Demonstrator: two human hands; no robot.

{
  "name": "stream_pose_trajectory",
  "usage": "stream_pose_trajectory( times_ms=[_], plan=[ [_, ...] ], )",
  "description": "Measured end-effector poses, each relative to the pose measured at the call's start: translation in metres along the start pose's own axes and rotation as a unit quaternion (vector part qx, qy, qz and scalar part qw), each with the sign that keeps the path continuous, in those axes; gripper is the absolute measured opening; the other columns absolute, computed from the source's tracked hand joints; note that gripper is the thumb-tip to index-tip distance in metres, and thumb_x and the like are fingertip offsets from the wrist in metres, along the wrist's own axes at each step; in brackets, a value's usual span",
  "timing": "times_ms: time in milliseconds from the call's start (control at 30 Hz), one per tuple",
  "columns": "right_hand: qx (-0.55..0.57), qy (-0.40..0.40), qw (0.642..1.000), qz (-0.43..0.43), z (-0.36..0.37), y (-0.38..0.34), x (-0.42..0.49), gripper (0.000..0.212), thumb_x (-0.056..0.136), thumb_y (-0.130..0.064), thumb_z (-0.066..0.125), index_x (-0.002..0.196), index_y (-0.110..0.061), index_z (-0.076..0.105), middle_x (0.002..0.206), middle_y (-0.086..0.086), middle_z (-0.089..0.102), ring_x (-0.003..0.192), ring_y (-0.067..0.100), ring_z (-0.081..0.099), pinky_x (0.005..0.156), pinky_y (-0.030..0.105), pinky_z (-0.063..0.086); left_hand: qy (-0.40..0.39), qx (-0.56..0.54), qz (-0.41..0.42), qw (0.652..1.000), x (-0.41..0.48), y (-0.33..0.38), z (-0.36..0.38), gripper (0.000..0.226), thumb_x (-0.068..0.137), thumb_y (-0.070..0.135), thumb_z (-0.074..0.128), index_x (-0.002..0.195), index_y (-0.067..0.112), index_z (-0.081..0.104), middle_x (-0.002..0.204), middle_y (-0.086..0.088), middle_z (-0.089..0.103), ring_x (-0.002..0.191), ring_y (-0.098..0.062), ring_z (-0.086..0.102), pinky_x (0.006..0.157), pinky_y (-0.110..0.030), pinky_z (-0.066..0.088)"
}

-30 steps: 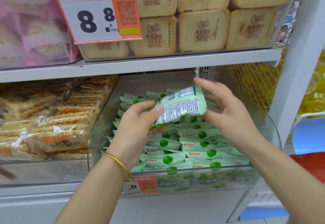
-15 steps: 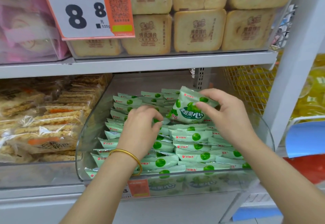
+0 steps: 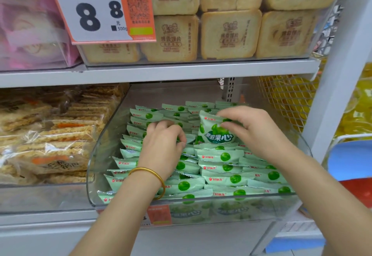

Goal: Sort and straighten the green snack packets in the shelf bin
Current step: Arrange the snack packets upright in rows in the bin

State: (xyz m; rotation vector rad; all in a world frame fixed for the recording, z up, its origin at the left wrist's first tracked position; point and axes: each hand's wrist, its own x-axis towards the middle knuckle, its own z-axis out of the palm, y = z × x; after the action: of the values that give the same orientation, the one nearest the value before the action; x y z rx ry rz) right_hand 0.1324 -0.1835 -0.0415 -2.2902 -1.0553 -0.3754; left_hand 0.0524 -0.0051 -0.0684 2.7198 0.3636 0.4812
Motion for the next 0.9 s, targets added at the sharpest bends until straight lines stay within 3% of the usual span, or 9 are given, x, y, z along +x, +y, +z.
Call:
stream_pose_trajectory(
  times_ms=[200, 267, 400, 567, 667, 800, 900],
  plan=[
    [-0.145, -0.076, 0.987, 0.012, 0.018, -0.005, 0.003, 0.030, 0.091, -0.035, 0.057, 0.120, -0.030, 0.063, 0.114, -0.004, 0.065, 0.114, 0.022, 0.043, 0.088, 0.035, 0.037, 0.014, 0.009, 0.007, 1.000, 0.001, -0.002, 0.004, 0.009, 0.093, 0.016, 0.050, 0.091, 0.017, 0.059, 0.122, -0.001, 0.051, 0.115, -0.024, 0.034, 0.095, -0.032, 0.032],
    [-0.167, -0.068, 0.983, 0.026, 0.013, -0.007, 0.005, 0.031, 0.091, -0.042, 0.055, 0.120, -0.034, 0.062, 0.119, -0.008, 0.061, 0.116, 0.022, 0.040, 0.091, 0.037, 0.036, 0.021, -0.001, 0.009, 1.000, 0.002, -0.002, 0.004, 0.007, 0.093, 0.017, 0.051, 0.091, 0.019, 0.058, 0.121, -0.001, 0.051, 0.115, -0.023, 0.034, 0.096, -0.031, 0.032],
    [-0.145, -0.036, 0.988, 0.035, 0.007, -0.006, 0.007, 0.018, 0.089, -0.040, 0.059, 0.102, -0.036, 0.071, 0.107, -0.016, 0.067, 0.112, 0.019, 0.040, 0.086, 0.035, 0.029, 0.056, -0.050, 0.025, 0.997, 0.002, 0.005, -0.001, 0.012, 0.093, 0.021, 0.053, 0.104, 0.022, 0.058, 0.122, 0.001, 0.050, 0.118, -0.020, 0.033, 0.092, -0.024, 0.025],
    [-0.189, -0.117, 0.974, 0.036, 0.027, -0.005, 0.005, 0.018, 0.092, -0.038, 0.056, 0.100, -0.036, 0.071, 0.099, -0.013, 0.069, 0.112, 0.018, 0.041, 0.087, 0.033, 0.030, 0.046, -0.055, 0.052, 0.996, 0.005, 0.010, 0.005, 0.018, 0.093, 0.023, 0.053, 0.109, 0.023, 0.061, 0.125, 0.000, 0.050, 0.121, -0.023, 0.034, 0.096, -0.028, 0.025],
    [-0.170, -0.095, 0.980, 0.043, 0.022, -0.002, 0.004, 0.018, 0.092, -0.038, 0.055, 0.100, -0.035, 0.071, 0.102, -0.014, 0.069, 0.113, 0.019, 0.041, 0.089, 0.035, 0.032, 0.014, -0.033, 0.047, 0.998, 0.006, 0.010, 0.010, 0.018, 0.094, 0.027, 0.051, 0.107, 0.025, 0.064, 0.131, 0.001, 0.047, 0.122, -0.023, 0.031, 0.098, -0.029, 0.025],
    [-0.101, -0.009, 0.991, 0.083, 0.011, 0.003, 0.006, 0.017, 0.092, -0.029, 0.058, 0.102, -0.031, 0.071, 0.105, -0.013, 0.070, 0.109, 0.020, 0.047, 0.089, 0.035, 0.042, -0.014, -0.034, 0.036, 0.999, 0.010, 0.011, 0.009, 0.018, 0.095, 0.027, 0.050, 0.097, 0.026, 0.068, 0.137, 0.002, 0.044, 0.128, -0.023, 0.027, 0.099, -0.029, 0.022],
    [-0.105, 0.000, 0.990, 0.098, 0.013, 0.004, 0.013, 0.017, 0.091, -0.030, 0.058, 0.102, -0.030, 0.071, 0.105, -0.011, 0.071, 0.113, 0.022, 0.046, 0.090, 0.036, 0.044, 0.007, -0.053, 0.027, 0.998, 0.018, 0.009, 0.005, 0.017, 0.093, 0.028, 0.053, 0.102, 0.027, 0.067, 0.133, 0.003, 0.048, 0.129, -0.022, 0.030, 0.099, -0.028, 0.020]
  ],
)
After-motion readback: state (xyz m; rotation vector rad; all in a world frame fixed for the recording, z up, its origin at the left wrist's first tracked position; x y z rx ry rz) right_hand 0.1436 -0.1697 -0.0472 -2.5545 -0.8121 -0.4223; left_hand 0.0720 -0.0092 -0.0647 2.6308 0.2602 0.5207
